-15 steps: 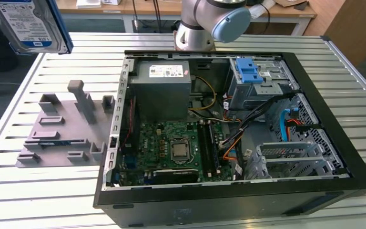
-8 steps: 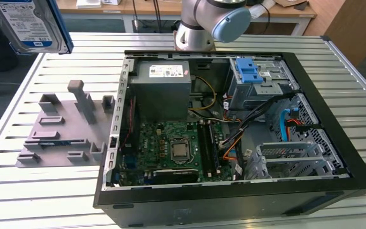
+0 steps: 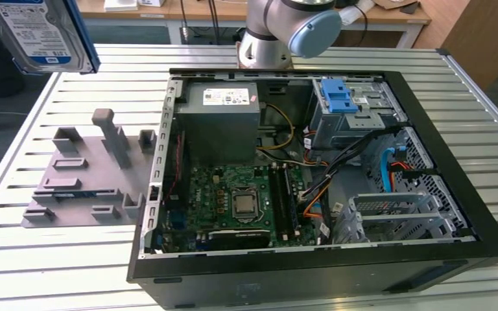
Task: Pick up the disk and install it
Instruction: 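Pick up the disk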
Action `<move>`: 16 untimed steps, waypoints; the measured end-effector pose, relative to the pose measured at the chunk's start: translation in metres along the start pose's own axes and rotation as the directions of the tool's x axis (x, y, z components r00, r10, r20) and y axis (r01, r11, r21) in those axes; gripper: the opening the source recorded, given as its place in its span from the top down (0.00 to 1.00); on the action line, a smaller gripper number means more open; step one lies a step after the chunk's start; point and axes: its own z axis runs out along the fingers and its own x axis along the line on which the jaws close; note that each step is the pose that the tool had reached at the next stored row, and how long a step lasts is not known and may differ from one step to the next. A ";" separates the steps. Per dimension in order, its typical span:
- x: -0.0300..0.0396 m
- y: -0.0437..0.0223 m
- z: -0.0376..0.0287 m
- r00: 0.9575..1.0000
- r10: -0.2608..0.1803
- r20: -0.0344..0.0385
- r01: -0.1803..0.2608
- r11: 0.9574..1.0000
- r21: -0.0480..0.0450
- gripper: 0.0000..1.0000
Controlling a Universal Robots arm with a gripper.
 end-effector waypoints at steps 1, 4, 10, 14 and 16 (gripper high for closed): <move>0.0021 -0.0001 0.0000 1.000 0.000 0.000 0.000 1.000 0.000 0.63; 0.0066 -0.0007 0.0000 1.000 0.000 0.000 0.000 1.000 0.000 0.63; 0.0108 -0.0129 -0.0001 1.000 0.000 0.000 0.000 1.000 -0.001 0.63; 0.0127 -0.0215 0.0000 1.000 0.000 0.000 0.000 1.000 -0.002 0.63; 0.0128 -0.0242 -0.0001 1.000 0.000 0.000 0.000 1.000 -0.002 0.63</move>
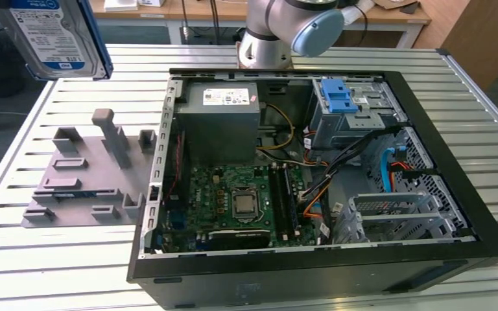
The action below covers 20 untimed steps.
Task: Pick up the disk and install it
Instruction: 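Pick up the disk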
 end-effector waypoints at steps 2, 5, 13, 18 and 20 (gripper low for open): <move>0.0000 -0.0001 0.0001 1.000 0.000 0.000 0.000 1.000 0.000 0.63; 0.0000 -0.0005 0.0000 1.000 0.000 0.000 0.000 1.000 0.000 0.63; 0.0081 -0.0015 0.0000 1.000 0.000 0.000 0.000 1.000 0.000 0.63; 0.0096 -0.0102 -0.0001 1.000 0.000 0.000 0.000 1.000 0.000 0.63; 0.0096 -0.0148 0.0000 1.000 0.000 0.000 0.000 1.000 0.000 0.63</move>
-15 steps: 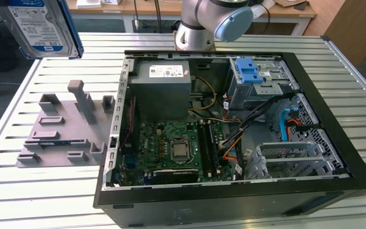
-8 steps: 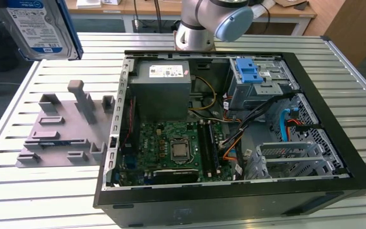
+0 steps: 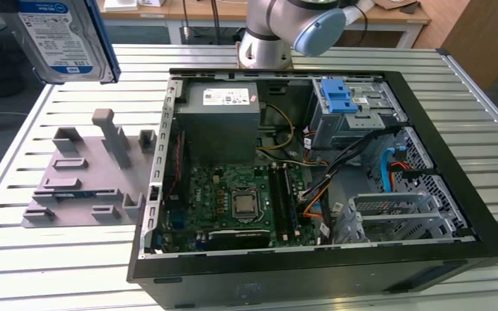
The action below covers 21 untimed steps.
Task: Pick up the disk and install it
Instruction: 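Pick up the disk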
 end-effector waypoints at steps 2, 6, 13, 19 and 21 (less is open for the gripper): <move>0.0002 -0.0051 0.0001 1.000 0.000 0.000 0.000 1.000 0.000 0.63; 0.0012 -0.0130 0.0000 1.000 0.000 0.000 0.000 1.000 0.000 0.63; 0.0043 -0.0203 -0.0001 1.000 0.000 0.000 0.000 1.000 0.000 0.63; 0.0055 -0.0335 0.0000 1.000 0.000 0.000 0.000 1.000 0.000 0.63; 0.0059 -0.0369 0.0000 1.000 0.000 0.000 0.000 1.000 0.000 0.63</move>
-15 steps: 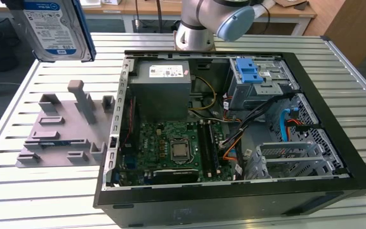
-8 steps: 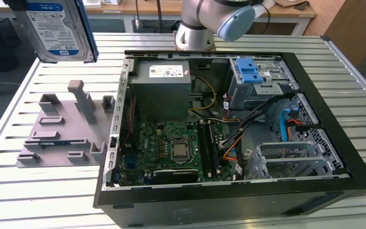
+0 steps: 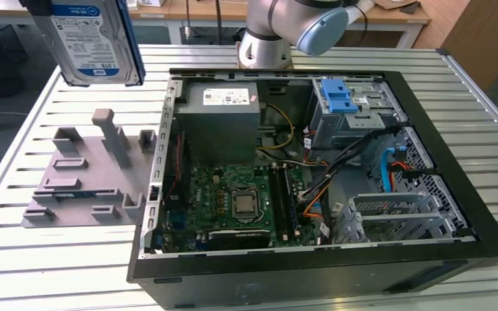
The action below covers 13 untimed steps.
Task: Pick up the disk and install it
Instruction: 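Pick up the disk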
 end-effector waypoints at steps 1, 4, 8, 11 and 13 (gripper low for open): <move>0.0002 -0.0013 0.0000 1.000 0.000 0.000 0.000 1.000 0.000 0.63; 0.0016 -0.0039 0.0000 1.000 0.000 0.000 0.000 1.000 0.000 0.63; 0.0045 -0.0066 -0.0001 1.000 0.000 0.000 0.000 1.000 0.000 0.63; 0.0069 -0.0092 -0.0001 1.000 0.000 0.000 0.000 1.000 0.000 0.63; 0.0083 -0.0122 -0.0002 1.000 0.000 0.000 0.000 1.000 0.000 0.63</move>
